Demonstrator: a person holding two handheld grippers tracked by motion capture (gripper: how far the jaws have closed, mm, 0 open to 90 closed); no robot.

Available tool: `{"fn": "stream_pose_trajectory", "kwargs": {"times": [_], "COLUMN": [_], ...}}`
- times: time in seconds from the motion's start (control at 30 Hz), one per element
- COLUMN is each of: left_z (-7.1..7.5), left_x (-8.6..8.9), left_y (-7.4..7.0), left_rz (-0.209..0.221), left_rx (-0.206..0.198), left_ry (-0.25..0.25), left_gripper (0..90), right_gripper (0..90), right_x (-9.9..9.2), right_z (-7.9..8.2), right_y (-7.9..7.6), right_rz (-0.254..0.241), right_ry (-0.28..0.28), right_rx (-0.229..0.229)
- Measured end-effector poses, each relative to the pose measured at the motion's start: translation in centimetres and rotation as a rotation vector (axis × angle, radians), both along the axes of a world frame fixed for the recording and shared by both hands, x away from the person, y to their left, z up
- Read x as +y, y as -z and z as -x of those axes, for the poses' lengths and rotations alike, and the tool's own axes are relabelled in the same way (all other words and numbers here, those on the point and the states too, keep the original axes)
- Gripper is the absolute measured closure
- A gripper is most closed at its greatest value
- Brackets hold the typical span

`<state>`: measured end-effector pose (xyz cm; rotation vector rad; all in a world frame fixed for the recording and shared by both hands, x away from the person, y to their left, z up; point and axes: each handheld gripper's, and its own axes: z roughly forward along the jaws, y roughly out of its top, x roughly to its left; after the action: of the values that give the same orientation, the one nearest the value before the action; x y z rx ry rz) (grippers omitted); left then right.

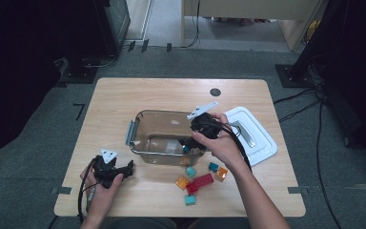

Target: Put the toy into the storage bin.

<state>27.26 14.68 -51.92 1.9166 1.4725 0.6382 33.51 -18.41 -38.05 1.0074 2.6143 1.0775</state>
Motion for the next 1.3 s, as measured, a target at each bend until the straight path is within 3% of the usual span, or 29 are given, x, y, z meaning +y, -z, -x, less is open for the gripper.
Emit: {"fn": "stream_pose_trajectory", "kwargs": {"times": [0.27, 0.7, 1.07, 1.3], "left_z": [0.0, 0.0, 0.0, 0.0], "left_x": [0.0, 0.0, 0.0, 0.0], "left_y": [0.0, 0.0, 0.0, 0.0], "left_rz": [0.0, 0.0, -0.003, -0.004], "left_rx": [0.0, 0.001, 0.003, 0.004], "left_ry": [0.0, 0.001, 0.002, 0.003], "left_gripper": [10.6, 10.6, 10.6, 10.6], "right_gripper": [28.5, 24.2, 24.3, 28.1], "right_x": [-2.9, -8.2, -11.9, -12.8], "right_z": [1.1, 3.9, 6.3, 7.9], "right_y": [-0.7, -0.7, 1.9, 4.5], "right_rz": [-0.074, -0.111, -0.126, -0.146], "right_ry": [0.03, 0.142, 0.199, 0.211], "right_rx": [-0.032, -0.089, -0.068, -0.042]}}
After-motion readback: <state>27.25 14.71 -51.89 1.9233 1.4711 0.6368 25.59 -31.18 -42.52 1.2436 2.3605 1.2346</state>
